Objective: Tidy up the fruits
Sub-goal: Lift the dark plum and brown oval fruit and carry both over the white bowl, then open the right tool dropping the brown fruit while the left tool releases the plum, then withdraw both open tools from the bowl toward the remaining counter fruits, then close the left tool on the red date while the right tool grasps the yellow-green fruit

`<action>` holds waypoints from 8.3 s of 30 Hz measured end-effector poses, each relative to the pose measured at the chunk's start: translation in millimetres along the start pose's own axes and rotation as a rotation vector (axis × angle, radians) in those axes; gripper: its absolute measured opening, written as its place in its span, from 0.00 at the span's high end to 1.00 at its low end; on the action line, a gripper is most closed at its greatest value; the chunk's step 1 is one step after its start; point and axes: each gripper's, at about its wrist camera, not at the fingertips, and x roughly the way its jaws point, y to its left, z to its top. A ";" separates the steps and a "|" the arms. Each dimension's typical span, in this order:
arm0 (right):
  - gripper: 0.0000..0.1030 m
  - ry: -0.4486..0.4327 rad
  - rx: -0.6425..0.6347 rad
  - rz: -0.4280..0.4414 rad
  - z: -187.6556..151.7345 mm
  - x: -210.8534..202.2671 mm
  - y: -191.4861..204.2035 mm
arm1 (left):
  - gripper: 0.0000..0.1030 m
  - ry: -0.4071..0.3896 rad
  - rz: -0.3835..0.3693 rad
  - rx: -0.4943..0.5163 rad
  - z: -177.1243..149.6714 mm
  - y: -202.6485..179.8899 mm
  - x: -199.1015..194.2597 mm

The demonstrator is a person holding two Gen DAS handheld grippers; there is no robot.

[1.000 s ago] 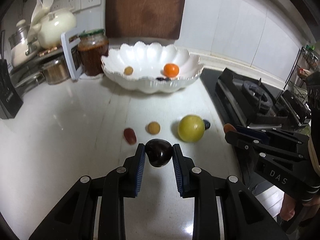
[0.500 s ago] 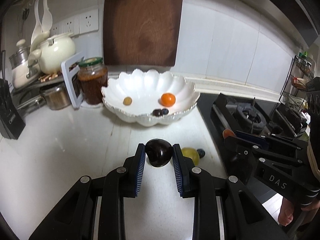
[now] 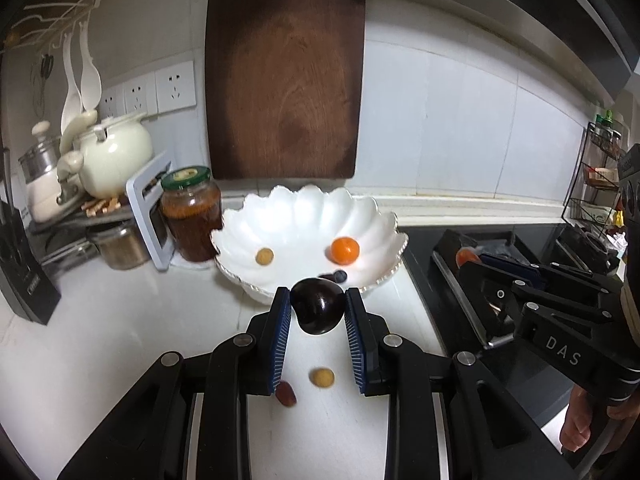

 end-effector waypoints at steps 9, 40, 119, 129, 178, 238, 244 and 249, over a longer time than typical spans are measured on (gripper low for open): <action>0.83 -0.042 0.009 -0.022 23.8 7.3 -0.8 | 0.73 -0.045 0.001 0.009 23.9 7.3 9.1; 0.83 0.096 0.025 -0.049 100.4 142.1 -17.2 | 0.73 0.095 0.012 0.062 97.8 40.1 140.6; 0.53 -0.042 -0.081 -0.122 57.2 21.7 30.9 | 0.22 0.005 0.128 0.032 47.1 52.6 11.7; 0.53 -0.069 -0.056 -0.084 43.1 2.8 40.4 | 0.20 0.004 0.122 0.020 28.8 54.0 -9.8; 0.53 0.146 -0.026 -0.098 -58.8 42.4 35.9 | 0.26 0.196 0.050 0.024 -81.6 45.9 27.9; 0.52 0.222 0.015 -0.068 -79.1 93.0 23.3 | 0.78 0.293 -0.071 0.013 -92.0 37.8 93.6; 0.52 0.203 0.013 -0.064 -75.4 83.2 23.7 | 0.78 0.269 -0.071 0.001 -86.8 37.8 82.7; 0.52 0.169 0.011 -0.067 -68.9 73.0 25.4 | 0.78 0.248 -0.069 -0.004 -82.1 37.4 74.8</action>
